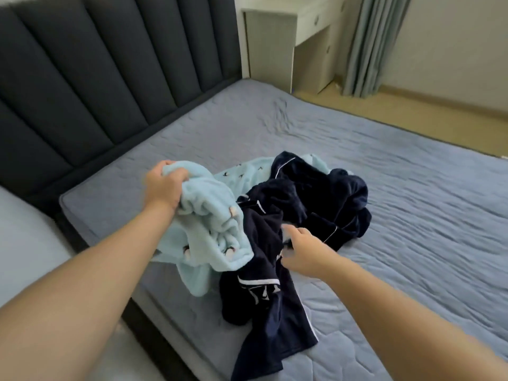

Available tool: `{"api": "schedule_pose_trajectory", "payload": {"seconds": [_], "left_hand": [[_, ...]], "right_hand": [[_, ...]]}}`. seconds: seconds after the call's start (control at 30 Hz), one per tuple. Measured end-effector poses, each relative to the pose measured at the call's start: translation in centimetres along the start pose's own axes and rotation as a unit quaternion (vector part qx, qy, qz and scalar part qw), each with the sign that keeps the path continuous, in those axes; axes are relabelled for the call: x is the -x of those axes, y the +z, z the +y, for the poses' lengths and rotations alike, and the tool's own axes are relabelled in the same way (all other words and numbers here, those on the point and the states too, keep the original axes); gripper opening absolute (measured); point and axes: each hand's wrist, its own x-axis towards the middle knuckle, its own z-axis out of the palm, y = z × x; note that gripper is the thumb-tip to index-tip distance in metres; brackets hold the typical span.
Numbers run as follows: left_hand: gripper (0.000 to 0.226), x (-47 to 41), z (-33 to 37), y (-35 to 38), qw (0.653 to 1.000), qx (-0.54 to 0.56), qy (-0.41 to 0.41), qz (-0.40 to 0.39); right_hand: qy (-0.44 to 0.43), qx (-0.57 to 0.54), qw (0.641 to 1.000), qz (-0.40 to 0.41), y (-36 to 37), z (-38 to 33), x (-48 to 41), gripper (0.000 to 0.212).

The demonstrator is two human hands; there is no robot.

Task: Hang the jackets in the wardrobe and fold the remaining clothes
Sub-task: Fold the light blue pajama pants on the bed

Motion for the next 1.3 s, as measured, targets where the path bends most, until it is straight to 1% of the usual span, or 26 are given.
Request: {"api": "schedule_pose_trajectory", "payload": {"seconds": [0.1, 0.17, 0.23, 0.3, 0.37, 0.43, 0.47, 0.53, 0.57, 0.6, 0.63, 0.73, 0.77, 0.83, 0.87, 0.93, 0.97, 1.0, 1.03, 1.07, 1.1, 1.13, 1.2, 1.23, 1.27, 1.3], "left_hand": [[0.011, 4.6, 9.9, -1.2, 0.998, 0.052, 0.036, 0.006], [0.004, 8.6, 16.5, -2.2, 0.992, 0.113, 0.053, 0.012], [0.016, 12.8, 22.9, -3.6, 0.984, 0.165, 0.065, 0.005], [0.019, 17.3, 28.6, -5.4, 0.977, 0.196, 0.082, -0.012], [0.021, 22.0, 33.6, -7.4, 0.968, 0.231, 0.096, -0.033], [0.022, 26.5, 38.1, -8.9, 0.958, 0.257, 0.108, -0.061], [0.022, 28.8, 40.1, -9.4, 0.954, 0.267, 0.111, -0.076], [0.018, 32.9, 43.3, -10.2, 0.944, 0.285, 0.127, -0.103], [0.014, 34.6, 44.7, -10.6, 0.939, 0.292, 0.142, -0.111], [0.013, 36.0, 45.8, -11.0, 0.933, 0.298, 0.158, -0.122], [0.016, 37.1, 46.9, -11.3, 0.925, 0.308, 0.177, -0.136], [0.02, 40.6, 50.4, -12.0, 0.891, 0.333, 0.243, -0.192], [0.02, 42.0, 51.7, -12.2, 0.876, 0.339, 0.265, -0.217], [0.016, 44.3, 54.1, -12.3, 0.851, 0.348, 0.297, -0.257], [0.018, 45.2, 55.2, -12.1, 0.848, 0.343, 0.3, -0.272], [0.038, 46.0, 57.1, -11.2, 0.845, 0.329, 0.298, -0.297], [0.05, 46.6, 57.7, -10.8, 0.854, 0.317, 0.286, -0.297], [0.052, 47.0, 58.2, -10.1, 0.862, 0.303, 0.269, -0.303], [0.04, 47.5, 58.5, -9.3, 0.873, 0.284, 0.255, -0.303], [0.02, 48.0, 58.6, -8.6, 0.883, 0.259, 0.242, -0.307], [0.012, 48.3, 58.6, -7.7, 0.888, 0.237, 0.229, -0.32], [0.014, 48.7, 58.4, -6.8, 0.891, 0.219, 0.218, -0.332], [0.014, 49.7, 58.0, -5.4, 0.89, 0.219, 0.193, -0.351], [0.013, 50.4, 58.0, -4.8, 0.888, 0.229, 0.181, -0.355], [0.013, 51.3, 58.0, -4.3, 0.885, 0.243, 0.167, -0.361], [0.014, 52.3, 58.1, -3.8, 0.879, 0.253, 0.153, -0.373]], "right_hand": [[-0.047, -0.045, 0.997, 0.032, -6.9, -2.8, 6.0, 0.089], [-0.077, -0.081, 0.992, 0.056, -10.8, -4.4, 11.1, 0.096], [-0.102, -0.121, 0.983, 0.095, -14.2, -5.5, 16.3, 0.104], [-0.126, -0.153, 0.971, 0.136, -17.2, -6.1, 21.9, 0.106], [-0.152, -0.161, 0.959, 0.179, -19.8, -6.7, 27.8, 0.099], [-0.17, -0.151, 0.947, 0.228, -22.2, -7.2, 33.6, 0.088], [-0.174, -0.143, 0.941, 0.253, -23.5, -7.4, 36.4, 0.079], [-0.158, -0.149, 0.932, 0.292, -26.2, -7.4, 41.7, 0.048], [-0.155, -0.18, 0.919, 0.314, -27.5, -7.3, 44.3, 0.037], [-0.156, -0.226, 0.9, 0.338, -28.8, -7.0, 46.7, 0.031], [-0.162, -0.284, 0.873, 0.364, -30.0, -6.5, 49.0, 0.027], [-0.19, -0.43, 0.769, 0.434, -32.2, -5.1, 54.4, 0.011], [-0.198, -0.459, 0.746, 0.44, -32.7, -4.7, 55.6, 0.012], [-0.184, -0.504, 0.721, 0.439, -33.2, -4.1, 57.8, 0.03], [-0.163, -0.512, 0.713, 0.45, -33.4, -3.7, 58.8, 0.038], [-0.112, -0.492, 0.704, 0.499, -33.7, -2.8, 60.5, 0.05], [-0.092, -0.465, 0.705, 0.527, -33.7, -2.3, 61.3, 0.061], [-0.079, -0.432, 0.707, 0.554, -33.6, -1.9, 62.3, 0.07], [-0.071, -0.403, 0.705, 0.579, -33.3, -1.4, 63.1, 0.073], [-0.07, -0.377, 0.696, 0.607, -32.9, -1.1, 64.1, 0.069], [-0.078, -0.356, 0.687, 0.629, -32.3, -0.9, 65.0, 0.062], [-0.099, -0.34, 0.679, 0.643, -31.5, -0.9, 65.9, 0.054], [-0.156, -0.296, 0.687, 0.645, -29.4, -1.3, 66.8, 0.048], [-0.176, -0.265, 0.699, 0.641, -28.3, -1.5, 66.9, 0.051], [-0.181, -0.24, 0.71, 0.637, -27.4, -1.9, 66.7, 0.06], [-0.169, -0.227, 0.717, 0.637, -26.7, -2.2, 66.2, 0.072]]}}
